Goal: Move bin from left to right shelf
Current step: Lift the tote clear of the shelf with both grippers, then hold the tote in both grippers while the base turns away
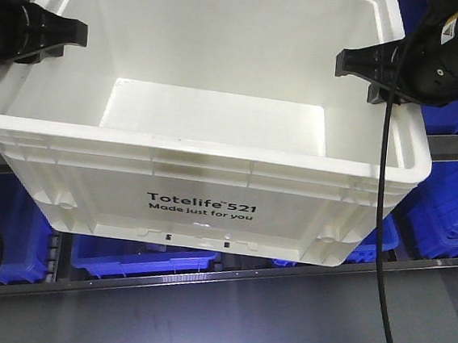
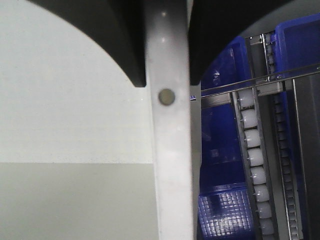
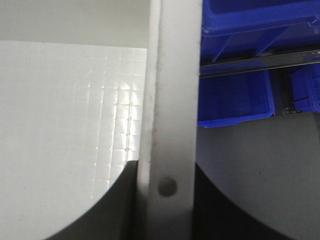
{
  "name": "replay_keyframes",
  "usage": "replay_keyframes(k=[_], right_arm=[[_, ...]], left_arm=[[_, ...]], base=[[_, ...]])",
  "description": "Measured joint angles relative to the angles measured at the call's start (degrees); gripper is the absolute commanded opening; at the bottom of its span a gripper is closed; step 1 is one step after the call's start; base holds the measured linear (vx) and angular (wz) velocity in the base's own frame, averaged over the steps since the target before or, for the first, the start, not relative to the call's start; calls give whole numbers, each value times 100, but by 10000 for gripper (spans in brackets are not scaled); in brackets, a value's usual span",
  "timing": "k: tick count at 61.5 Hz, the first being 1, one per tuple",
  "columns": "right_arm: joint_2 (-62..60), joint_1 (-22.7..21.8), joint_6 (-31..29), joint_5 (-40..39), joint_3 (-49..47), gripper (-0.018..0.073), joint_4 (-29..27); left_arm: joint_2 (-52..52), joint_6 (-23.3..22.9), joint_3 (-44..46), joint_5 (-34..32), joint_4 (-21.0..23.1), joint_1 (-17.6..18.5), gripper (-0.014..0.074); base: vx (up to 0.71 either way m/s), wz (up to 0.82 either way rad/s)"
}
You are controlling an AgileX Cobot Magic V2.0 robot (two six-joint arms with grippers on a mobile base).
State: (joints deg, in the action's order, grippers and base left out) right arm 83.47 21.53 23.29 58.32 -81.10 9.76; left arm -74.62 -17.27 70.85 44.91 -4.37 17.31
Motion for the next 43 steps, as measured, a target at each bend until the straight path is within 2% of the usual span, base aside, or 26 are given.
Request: replay_keyframes(k=[43], right_arm=[[0,0,0,0,0,62,0]], left_arm=[[0,0,0,0,0,0,82]], base=[[-1,-4]])
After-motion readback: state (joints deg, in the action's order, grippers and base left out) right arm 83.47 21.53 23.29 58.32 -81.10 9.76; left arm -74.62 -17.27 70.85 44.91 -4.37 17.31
